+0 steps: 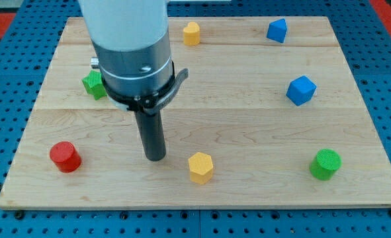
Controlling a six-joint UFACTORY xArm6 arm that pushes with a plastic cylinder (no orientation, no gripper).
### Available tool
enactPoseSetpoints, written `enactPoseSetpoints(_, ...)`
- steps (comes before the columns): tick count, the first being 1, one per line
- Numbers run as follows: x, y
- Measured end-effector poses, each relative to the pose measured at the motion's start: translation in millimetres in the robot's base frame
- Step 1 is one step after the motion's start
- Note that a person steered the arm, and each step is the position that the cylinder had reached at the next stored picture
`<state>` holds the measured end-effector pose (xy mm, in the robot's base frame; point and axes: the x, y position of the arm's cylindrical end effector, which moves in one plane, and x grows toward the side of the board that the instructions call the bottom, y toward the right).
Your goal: Push the hexagon upwards
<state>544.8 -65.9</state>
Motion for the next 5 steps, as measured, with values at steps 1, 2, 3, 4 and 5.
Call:
enactPoseSetpoints(1, 4, 0)
enactPoseSetpoints(2, 25, -3)
enactPoseSetpoints(3, 41, -3)
enactPoseSetpoints(4, 41, -3)
enactPoseSetpoints(5, 44, 21)
